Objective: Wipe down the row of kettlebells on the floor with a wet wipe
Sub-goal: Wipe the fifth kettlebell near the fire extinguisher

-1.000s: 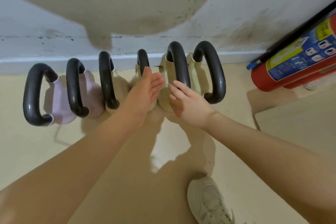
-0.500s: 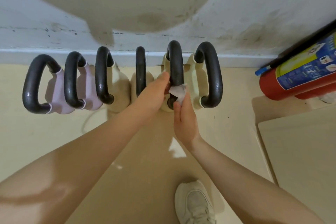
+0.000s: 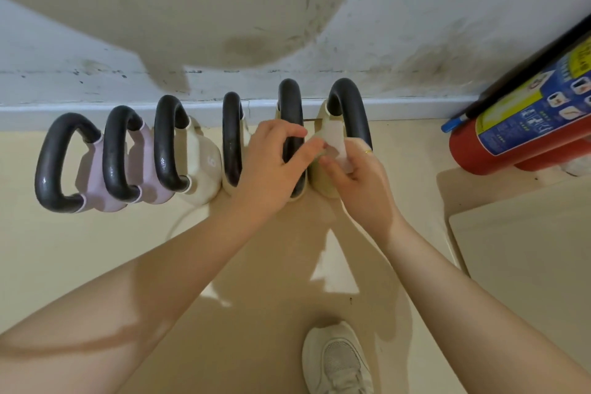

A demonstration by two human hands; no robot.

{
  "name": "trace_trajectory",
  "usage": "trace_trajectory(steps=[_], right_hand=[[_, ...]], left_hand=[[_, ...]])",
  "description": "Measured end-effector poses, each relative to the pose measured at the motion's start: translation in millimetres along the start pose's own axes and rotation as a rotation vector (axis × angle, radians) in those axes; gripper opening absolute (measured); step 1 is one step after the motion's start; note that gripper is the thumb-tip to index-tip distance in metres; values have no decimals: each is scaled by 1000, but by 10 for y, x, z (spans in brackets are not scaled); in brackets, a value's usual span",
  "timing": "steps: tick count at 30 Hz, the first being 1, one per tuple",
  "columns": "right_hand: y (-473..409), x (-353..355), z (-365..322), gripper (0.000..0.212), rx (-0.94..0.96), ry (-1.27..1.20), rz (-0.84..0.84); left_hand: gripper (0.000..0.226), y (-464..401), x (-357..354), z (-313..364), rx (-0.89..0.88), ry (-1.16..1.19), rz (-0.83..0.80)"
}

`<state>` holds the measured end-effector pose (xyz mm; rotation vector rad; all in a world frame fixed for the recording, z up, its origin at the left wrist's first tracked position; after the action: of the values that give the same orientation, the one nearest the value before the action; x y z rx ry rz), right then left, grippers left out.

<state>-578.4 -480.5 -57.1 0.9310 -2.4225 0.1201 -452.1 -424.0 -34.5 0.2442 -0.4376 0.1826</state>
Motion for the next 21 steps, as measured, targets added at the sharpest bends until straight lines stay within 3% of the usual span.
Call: trace_trajectory(steps=[4, 7, 10, 13, 18, 21], right_hand=[[-55, 75, -132, 38, 11, -135, -152], [-42, 155, -186, 11, 13, -140, -220], [-25, 241, -147, 20, -82, -197, -283], [-31, 353, -152, 19, -158, -431, -259], [-85, 451, -137, 29, -134, -533, -237], [-152, 472, -120, 11, -135, -526, -229]], left_hand=[[46, -32, -44, 52, 77, 148, -144], [23, -48, -23, 105, 46, 105, -150], [3, -64, 9, 140, 56, 124, -145], [7, -118, -13, 160, 110, 220, -191], [8, -235, -60, 259, 88, 231, -206], [1, -299, -93, 306, 80, 204, -202]])
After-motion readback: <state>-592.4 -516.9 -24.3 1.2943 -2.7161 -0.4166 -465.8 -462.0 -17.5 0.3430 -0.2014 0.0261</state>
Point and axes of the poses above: each hand's wrist, its own y-axis away from the middle knuckle, its own x-axis out of the back of the hand, z = x × y, the point moved 4 cm from there along -y, towards the middle knuckle, and after that the axes turned 14 degrees about -z, right-handed, at the moved point
